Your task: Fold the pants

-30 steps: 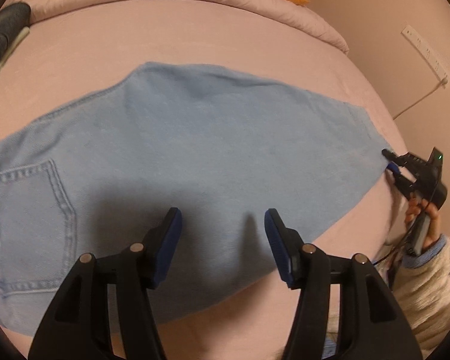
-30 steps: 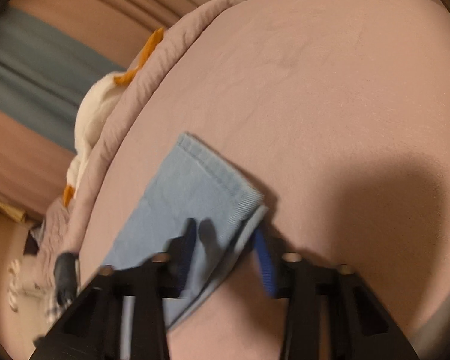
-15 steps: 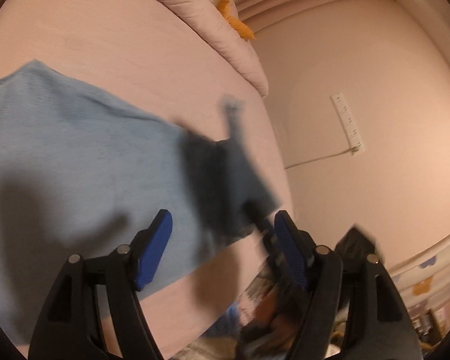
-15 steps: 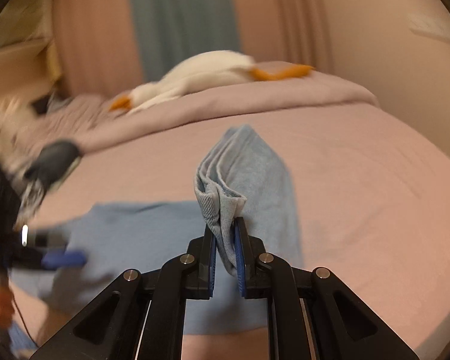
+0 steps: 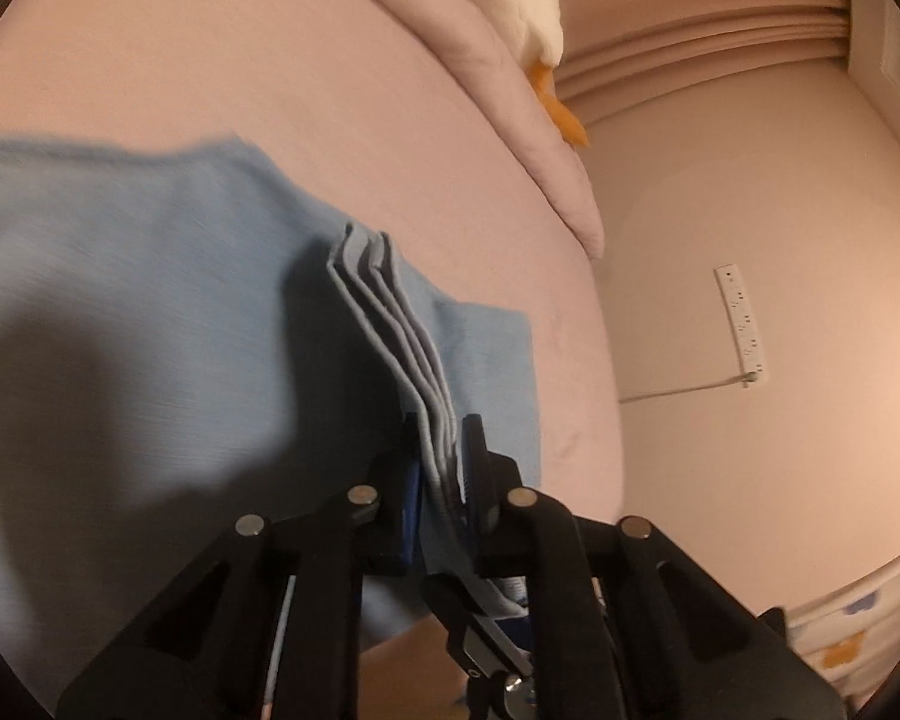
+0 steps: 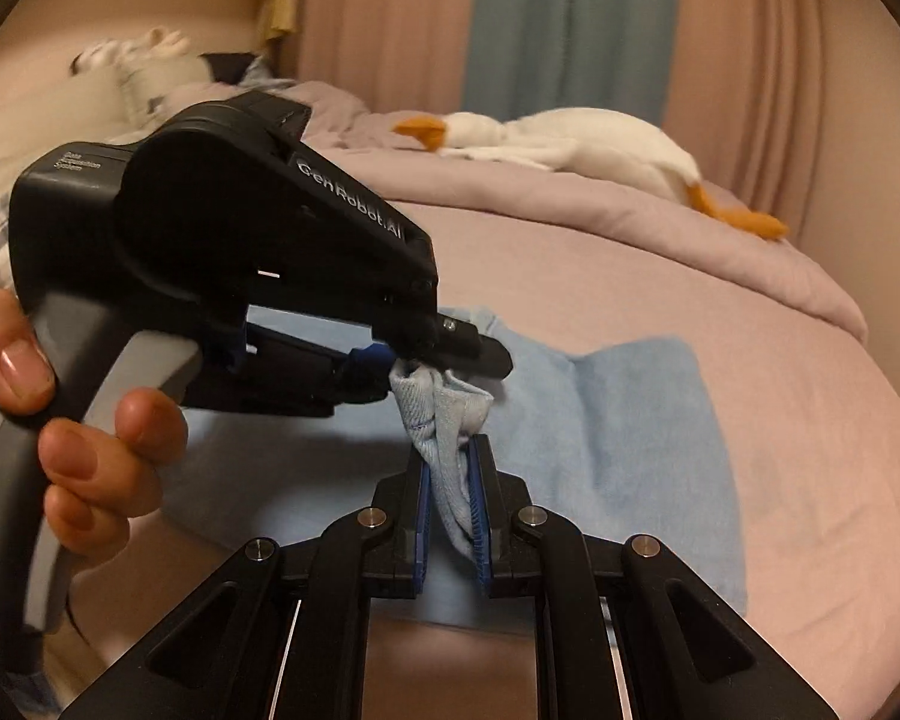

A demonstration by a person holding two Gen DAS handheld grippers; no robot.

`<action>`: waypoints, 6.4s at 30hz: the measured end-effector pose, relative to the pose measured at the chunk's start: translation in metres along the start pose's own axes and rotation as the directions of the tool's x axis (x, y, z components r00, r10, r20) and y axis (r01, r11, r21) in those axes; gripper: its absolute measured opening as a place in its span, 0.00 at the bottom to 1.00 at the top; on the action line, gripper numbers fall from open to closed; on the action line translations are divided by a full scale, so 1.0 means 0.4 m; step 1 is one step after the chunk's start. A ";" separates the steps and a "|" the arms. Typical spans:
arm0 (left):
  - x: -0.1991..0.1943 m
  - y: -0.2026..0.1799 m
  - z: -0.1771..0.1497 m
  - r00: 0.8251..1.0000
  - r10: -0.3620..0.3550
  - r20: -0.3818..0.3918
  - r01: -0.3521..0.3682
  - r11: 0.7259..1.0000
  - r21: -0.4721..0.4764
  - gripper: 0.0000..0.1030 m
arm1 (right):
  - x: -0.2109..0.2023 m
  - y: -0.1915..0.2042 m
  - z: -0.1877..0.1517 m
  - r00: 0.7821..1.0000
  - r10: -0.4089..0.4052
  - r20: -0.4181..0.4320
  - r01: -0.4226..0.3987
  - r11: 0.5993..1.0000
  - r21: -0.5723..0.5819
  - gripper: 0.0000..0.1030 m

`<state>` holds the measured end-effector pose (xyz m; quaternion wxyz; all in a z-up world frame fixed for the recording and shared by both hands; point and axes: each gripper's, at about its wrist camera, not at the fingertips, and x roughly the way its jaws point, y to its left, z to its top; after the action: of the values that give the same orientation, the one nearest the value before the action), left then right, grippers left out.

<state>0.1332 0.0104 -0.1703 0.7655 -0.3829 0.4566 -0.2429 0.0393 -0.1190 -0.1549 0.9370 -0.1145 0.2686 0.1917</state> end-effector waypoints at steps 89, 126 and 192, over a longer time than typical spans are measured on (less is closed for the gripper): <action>-0.077 0.099 -0.140 0.937 0.350 -0.012 -0.336 0.907 0.252 0.28 | 0.077 -0.100 0.034 0.947 0.152 -0.282 -0.129 0.987 0.098 0.34; -0.472 0.379 -0.221 0.845 0.387 0.370 -0.201 0.870 -0.450 0.47 | 0.235 0.074 0.095 0.923 0.183 -0.339 -0.168 0.983 0.072 0.34; -0.443 0.060 -0.095 0.797 0.394 0.458 -0.487 0.868 0.100 0.26 | 0.196 0.127 0.120 0.861 0.336 -0.381 -0.316 0.942 0.118 0.36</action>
<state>0.0179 0.1385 -0.1099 0.9174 -0.2247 0.3280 -0.0156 0.1013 -0.0345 -0.1639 0.8200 -0.0795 0.4725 0.3132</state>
